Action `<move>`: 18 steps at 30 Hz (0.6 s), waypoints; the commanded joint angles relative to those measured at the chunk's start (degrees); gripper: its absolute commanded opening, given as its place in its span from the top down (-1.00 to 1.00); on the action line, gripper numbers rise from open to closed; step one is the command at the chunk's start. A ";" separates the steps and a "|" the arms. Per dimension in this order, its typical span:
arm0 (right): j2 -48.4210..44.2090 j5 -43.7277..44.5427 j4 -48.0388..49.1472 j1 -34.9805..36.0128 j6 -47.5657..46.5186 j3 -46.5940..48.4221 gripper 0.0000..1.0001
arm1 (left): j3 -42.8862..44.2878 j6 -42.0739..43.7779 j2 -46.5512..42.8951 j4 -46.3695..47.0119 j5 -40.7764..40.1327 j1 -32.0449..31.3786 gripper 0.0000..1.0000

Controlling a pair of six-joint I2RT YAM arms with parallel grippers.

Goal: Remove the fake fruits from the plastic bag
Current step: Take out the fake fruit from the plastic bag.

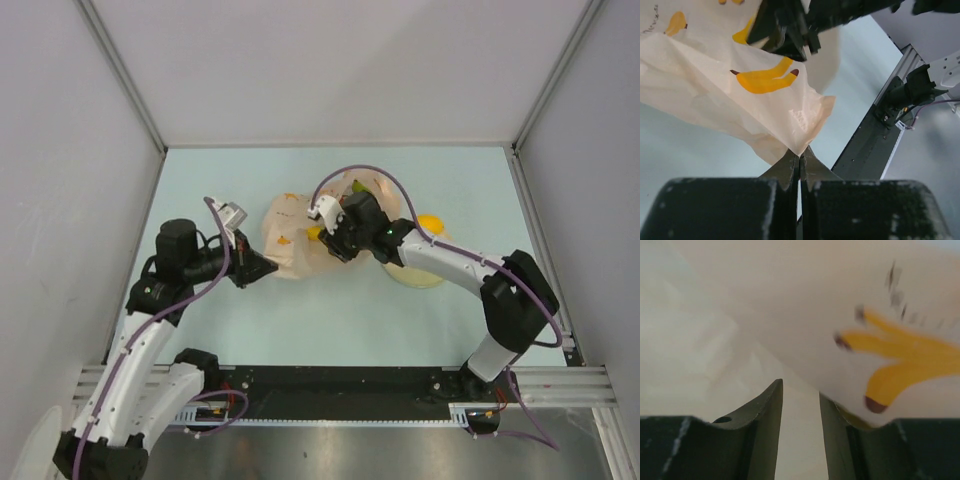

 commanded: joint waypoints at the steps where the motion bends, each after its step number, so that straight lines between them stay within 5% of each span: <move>1: -3.32 2.40 -3.25 -0.61 1.25 -6.27 0.22 | 0.98 -0.21 -4.17 0.07 -1.05 -0.37 0.99; 9: -11.33 4.06 -4.68 2.82 3.72 -12.45 0.07 | 0.89 0.84 0.93 1.57 1.06 0.68 0.99; 18: -2.38 6.00 1.66 -1.48 -7.35 -6.73 -0.03 | 0.98 1.11 -1.00 1.04 2.91 1.57 0.99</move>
